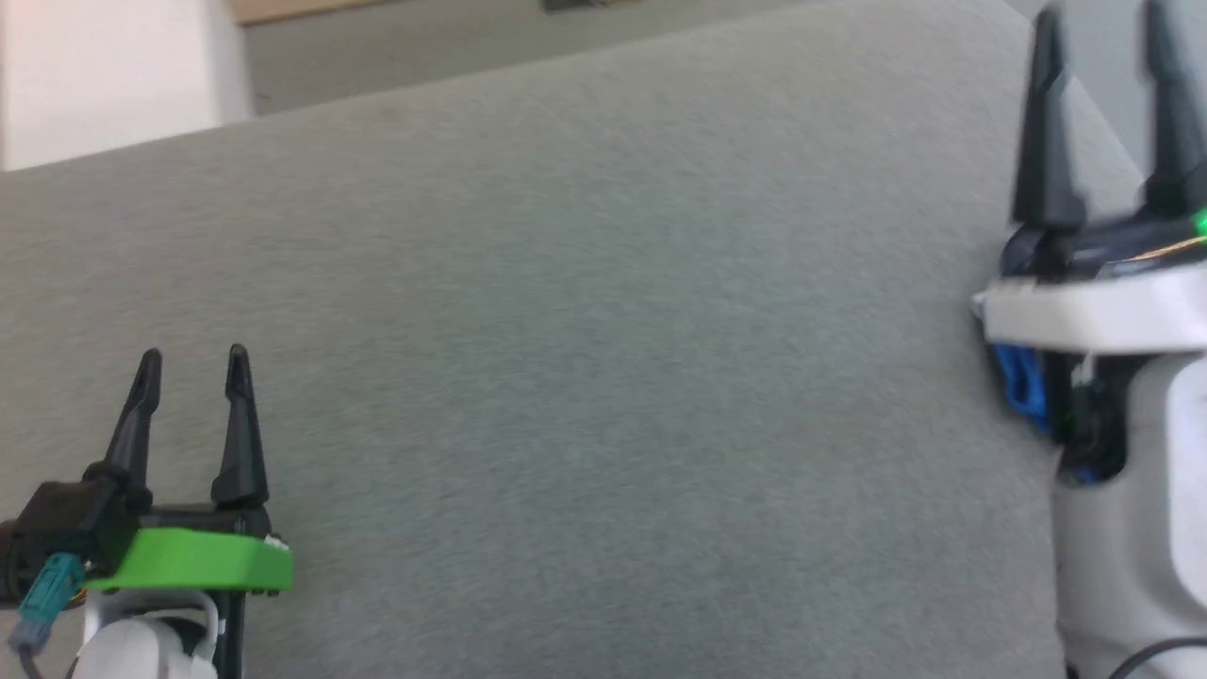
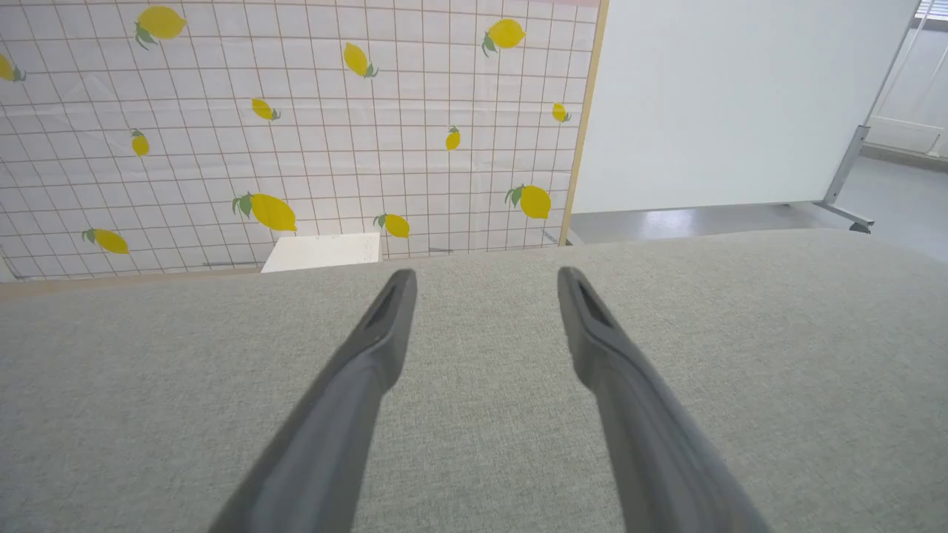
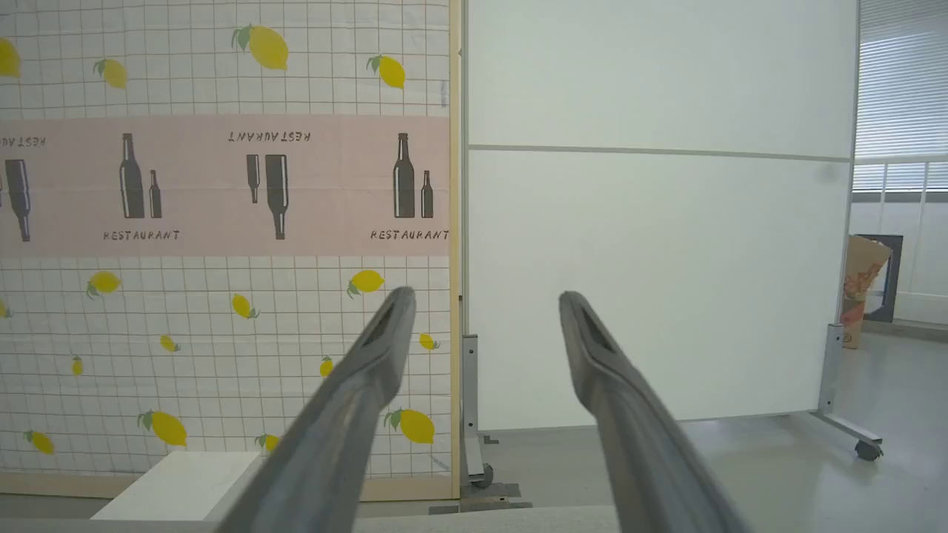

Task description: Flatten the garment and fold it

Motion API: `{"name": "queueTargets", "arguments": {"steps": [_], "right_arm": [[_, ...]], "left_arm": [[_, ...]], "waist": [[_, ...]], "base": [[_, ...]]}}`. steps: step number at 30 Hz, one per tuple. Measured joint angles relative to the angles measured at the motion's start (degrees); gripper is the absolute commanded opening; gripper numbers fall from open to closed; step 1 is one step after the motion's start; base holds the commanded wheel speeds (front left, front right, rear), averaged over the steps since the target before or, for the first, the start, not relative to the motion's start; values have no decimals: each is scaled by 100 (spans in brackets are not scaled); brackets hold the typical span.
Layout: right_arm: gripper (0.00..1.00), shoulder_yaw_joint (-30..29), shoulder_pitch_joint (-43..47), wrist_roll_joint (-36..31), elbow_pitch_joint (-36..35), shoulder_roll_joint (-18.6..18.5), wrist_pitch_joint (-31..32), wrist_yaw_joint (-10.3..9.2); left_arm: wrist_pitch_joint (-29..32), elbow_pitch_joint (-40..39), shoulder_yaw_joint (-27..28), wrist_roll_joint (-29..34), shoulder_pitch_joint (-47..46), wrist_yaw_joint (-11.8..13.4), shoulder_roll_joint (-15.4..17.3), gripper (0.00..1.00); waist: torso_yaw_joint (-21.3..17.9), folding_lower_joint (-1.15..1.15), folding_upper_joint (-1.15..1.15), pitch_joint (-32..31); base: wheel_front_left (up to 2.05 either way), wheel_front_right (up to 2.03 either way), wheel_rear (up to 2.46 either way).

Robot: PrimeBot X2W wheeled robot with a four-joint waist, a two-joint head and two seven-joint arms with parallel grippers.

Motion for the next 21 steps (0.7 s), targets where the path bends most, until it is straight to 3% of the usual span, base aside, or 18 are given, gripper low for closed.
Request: {"name": "queueTargets", "arguments": {"steps": [9, 21], "right_arm": [[100, 275, 699, 508, 827, 14, -279, -1], [100, 169, 1855, 553, 943, 20, -280, -1]], "left_arm": [[-1, 417, 37, 8, -210, 40, -360, 100], [-1, 804, 9, 249, -206, 51, -717, 100]], "waist": [[650, 0, 0, -552], [1236, 0, 0, -1196]], "base": [[0, 0, 0], [0, 0, 0]]}}
